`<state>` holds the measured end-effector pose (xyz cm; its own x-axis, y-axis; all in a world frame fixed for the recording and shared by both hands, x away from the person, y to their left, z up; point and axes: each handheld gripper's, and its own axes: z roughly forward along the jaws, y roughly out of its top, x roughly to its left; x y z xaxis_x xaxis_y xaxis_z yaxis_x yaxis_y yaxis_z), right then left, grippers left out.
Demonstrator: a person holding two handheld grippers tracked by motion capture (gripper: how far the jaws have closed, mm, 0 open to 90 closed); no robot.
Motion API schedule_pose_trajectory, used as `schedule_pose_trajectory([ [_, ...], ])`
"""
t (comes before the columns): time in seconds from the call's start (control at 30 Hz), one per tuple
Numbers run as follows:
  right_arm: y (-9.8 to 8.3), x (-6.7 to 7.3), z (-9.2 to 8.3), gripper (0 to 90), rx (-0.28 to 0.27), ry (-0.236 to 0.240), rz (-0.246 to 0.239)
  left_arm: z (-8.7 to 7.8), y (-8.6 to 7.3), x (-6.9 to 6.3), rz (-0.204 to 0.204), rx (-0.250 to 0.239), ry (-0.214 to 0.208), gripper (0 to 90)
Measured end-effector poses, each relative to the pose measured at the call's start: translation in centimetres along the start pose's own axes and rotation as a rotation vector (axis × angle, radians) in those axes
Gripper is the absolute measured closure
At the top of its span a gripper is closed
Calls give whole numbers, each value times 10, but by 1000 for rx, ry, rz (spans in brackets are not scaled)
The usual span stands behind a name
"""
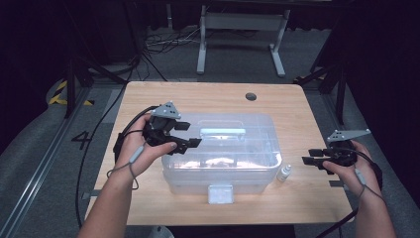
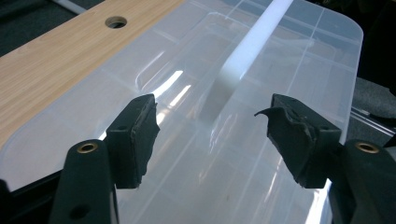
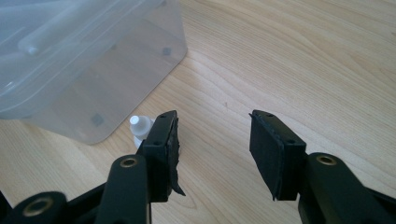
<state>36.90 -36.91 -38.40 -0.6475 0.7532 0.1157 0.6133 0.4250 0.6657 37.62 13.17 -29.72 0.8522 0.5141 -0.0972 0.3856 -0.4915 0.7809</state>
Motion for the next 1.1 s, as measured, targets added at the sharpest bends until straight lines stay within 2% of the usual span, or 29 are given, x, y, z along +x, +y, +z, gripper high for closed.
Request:
schedule_pose_trajectory([
  [0.1, -2, 1, 0, 534, 0, 4, 5, 9, 5, 3, 11, 7, 23, 327],
  [0.17, -2, 2, 0, 534, 2, 4, 6, 12, 6, 3, 14, 10, 24, 326],
  [0.27, -5, 2, 0, 537, 10, 3, 4, 23, 10, 0, 29, 20, 2, 324],
  [0.33, -7, 3, 0, 538, 11, 4, 5, 30, 12, -1, 49, 24, 1, 324],
  [0.37, -8, 4, 0, 538, 12, 3, 6, 34, 14, -1, 67, 51, 22, 324],
  [0.4, -8, 4, -1, 539, 11, 4, 8, 34, 14, -1, 67, 51, 22, 344],
  [0.47, -9, 5, -2, 539, 12, 4, 6, 39, 18, -2, 101, 93, 46, 361],
  [0.5, -9, 5, -2, 539, 12, 3, 6, 40, 20, -3, 102, 104, 51, 386],
  [0.6, -11, 5, -3, 540, 11, 2, 5, 42, 22, -3, 120, 109, 45, 373],
  [0.7, -12, 5, -2, 541, 15, 2, 2, 43, 23, -3, 127, 106, 29, 420],
  [0.83, -13, 5, 0, 542, 22, 2, 3, 43, 24, -4, 106, 101, -8, 556],
  [0.9, -12, 6, 0, 543, 21, 2, 2, 42, 27, -6, 124, 115, -25, 649],
  [0.93, -12, 6, 0, 543, 21, 2, 2, 42, 28, -8, 137, 120, -20, 679],
  [1.0, -12, 6, 0, 543, 23, 4, 1, 42, 30, -9, 160, 137, -11, 684],
  [1.1, -11, 7, 0, 543, 22, 16, -1, 42, 32, -9, 170, 146, -8, 690],
])
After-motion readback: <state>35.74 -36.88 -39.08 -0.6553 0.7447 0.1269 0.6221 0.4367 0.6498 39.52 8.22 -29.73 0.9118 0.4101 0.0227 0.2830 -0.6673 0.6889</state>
